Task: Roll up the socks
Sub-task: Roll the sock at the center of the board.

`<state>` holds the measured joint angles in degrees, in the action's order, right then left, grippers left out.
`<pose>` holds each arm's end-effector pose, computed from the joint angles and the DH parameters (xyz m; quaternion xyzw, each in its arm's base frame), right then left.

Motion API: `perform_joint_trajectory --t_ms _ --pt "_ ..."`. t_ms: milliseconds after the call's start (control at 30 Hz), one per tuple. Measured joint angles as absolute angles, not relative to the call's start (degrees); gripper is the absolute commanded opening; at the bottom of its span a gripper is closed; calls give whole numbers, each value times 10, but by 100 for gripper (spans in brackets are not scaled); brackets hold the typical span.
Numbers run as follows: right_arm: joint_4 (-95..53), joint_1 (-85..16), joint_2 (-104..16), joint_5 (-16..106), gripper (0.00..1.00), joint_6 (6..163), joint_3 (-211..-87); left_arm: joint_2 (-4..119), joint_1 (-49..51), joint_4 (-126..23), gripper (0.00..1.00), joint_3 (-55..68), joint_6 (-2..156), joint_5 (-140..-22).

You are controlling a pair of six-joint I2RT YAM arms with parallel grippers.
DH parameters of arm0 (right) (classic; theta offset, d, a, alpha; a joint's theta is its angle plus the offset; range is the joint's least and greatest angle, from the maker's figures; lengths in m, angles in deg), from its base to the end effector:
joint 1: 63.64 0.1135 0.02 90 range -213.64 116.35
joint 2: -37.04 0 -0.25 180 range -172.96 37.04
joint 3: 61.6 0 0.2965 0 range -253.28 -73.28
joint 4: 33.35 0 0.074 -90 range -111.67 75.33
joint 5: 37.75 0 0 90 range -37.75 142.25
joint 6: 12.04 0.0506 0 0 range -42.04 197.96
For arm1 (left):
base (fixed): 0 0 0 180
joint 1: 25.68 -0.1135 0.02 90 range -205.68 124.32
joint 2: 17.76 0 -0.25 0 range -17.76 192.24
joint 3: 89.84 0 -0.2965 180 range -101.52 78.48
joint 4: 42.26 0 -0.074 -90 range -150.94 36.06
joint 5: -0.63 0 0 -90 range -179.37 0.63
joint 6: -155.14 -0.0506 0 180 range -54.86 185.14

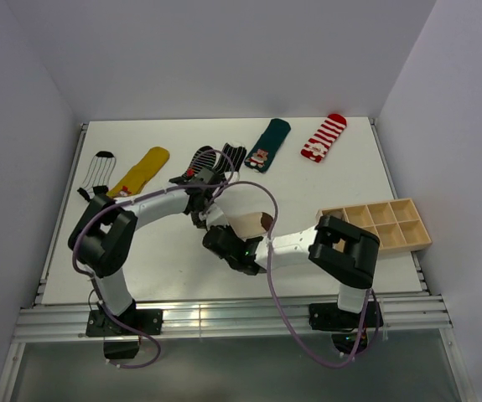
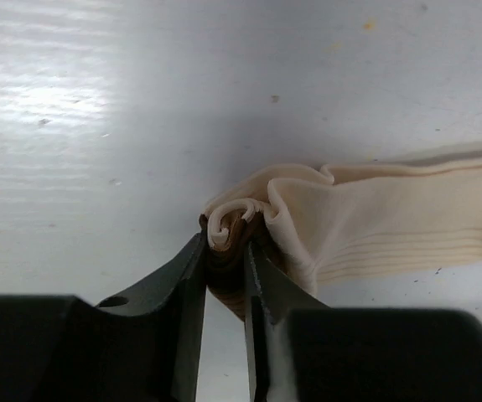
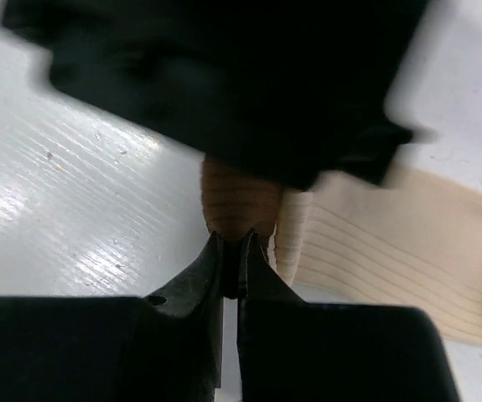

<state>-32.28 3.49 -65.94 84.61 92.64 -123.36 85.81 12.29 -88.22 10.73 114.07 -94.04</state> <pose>0.1748 0.3447 0.0832 -0.2870 0.8377 0.0617 0.4604 0.3112 -0.2377 0.1183 -0.1010 0.9790 -0.0896 0.1529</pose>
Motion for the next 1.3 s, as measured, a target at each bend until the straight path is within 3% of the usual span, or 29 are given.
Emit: perform_joint_trajectory --t_ms 133,333,800,1300 --pt "-322 -17 -631 737 0 941 -1223 795 101 -826 51 193 1168 -937" --pt "-315 -103 -611 539 0 968 -1215 686 79 -747 66 321 1233 -936" --pt "-445 -297 -655 158 0 1152 -1146 496 83 -518 70 529 1308 -937" --pt "-654 -356 -743 23 0 1345 -1082 619 129 -379 62 529 1304 -926"
